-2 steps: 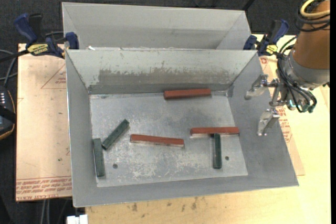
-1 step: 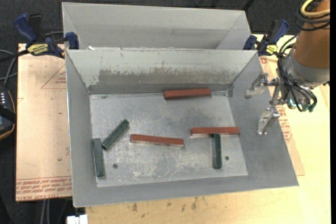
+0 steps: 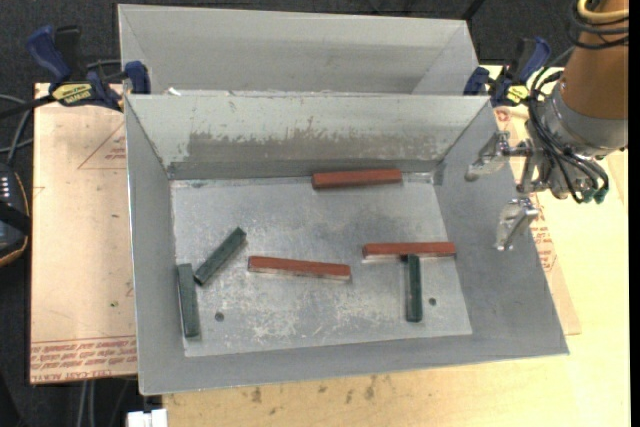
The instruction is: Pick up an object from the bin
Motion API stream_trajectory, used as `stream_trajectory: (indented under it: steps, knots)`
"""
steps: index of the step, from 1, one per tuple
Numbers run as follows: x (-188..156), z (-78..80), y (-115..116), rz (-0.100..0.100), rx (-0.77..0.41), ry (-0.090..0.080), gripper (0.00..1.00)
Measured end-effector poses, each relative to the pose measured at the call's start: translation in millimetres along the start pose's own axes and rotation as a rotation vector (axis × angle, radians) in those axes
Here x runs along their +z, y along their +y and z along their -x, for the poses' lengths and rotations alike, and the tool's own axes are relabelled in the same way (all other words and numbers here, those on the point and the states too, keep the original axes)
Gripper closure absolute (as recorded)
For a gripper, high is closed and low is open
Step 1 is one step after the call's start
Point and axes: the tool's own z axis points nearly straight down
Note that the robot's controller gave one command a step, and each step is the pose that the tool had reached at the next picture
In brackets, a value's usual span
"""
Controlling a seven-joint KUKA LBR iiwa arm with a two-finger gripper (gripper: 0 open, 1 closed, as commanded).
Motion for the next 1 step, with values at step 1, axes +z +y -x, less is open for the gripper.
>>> stream_trajectory:
  steps: [1]
  knots:
    - [33.5, 4.4, 3.5, -0.003, -0.054, -0.012, 0.00]
